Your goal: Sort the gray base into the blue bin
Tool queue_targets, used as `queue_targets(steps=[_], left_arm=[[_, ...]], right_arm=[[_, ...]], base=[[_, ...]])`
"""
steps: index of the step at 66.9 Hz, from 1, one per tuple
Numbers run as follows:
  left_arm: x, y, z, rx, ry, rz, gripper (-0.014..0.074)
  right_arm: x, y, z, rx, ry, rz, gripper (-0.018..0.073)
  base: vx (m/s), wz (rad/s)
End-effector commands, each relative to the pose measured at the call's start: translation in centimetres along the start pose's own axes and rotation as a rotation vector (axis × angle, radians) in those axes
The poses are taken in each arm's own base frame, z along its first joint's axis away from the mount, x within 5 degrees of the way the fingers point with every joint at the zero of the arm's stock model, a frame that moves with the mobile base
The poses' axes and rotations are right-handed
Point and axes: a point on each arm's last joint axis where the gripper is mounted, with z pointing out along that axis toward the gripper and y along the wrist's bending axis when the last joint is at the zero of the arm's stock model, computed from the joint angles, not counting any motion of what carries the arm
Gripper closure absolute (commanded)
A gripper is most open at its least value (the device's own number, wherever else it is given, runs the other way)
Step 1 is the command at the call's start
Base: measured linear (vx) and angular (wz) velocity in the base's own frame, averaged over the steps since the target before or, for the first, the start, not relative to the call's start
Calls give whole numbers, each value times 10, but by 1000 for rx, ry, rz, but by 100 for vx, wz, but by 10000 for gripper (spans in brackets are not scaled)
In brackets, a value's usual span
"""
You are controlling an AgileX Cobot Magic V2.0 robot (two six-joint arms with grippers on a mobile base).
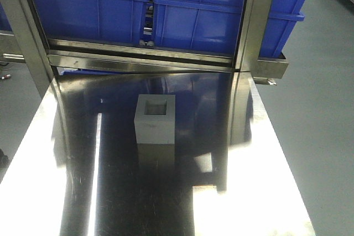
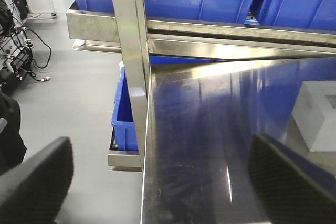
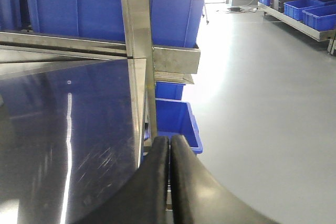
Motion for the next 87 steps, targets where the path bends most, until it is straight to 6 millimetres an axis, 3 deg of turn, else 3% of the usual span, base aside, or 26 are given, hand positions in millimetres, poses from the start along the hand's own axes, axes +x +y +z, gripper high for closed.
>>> queue_targets(steps=[1,15,32,42,50,74,87], left_arm=[[-19,-2,-3,16,-116,-37,-127],[-29,-11,24,106,-105,0,-48],[-74,-28,74,199,-67,100,22],[-98,-48,107,257,-59,138,22],[-110,-75,135,318,-72,184,22],[-94,-175,216,486,134,284,58],[-86,-199,248,390,299,208,85]], right_arm=[[-5,0,1,0,-52,-16,564],[-5,0,1,0,-52,-16,564],[-5,0,1,0,-52,-16,564],[-5,0,1,0,-52,-16,564],[-5,0,1,0,-52,-16,564],[-5,0,1,0,-52,-16,564],[-5,0,1,0,-52,-16,564]], base=[[0,0],[0,0],[0,0],[0,0],[0,0],[0,0],[0,0]])
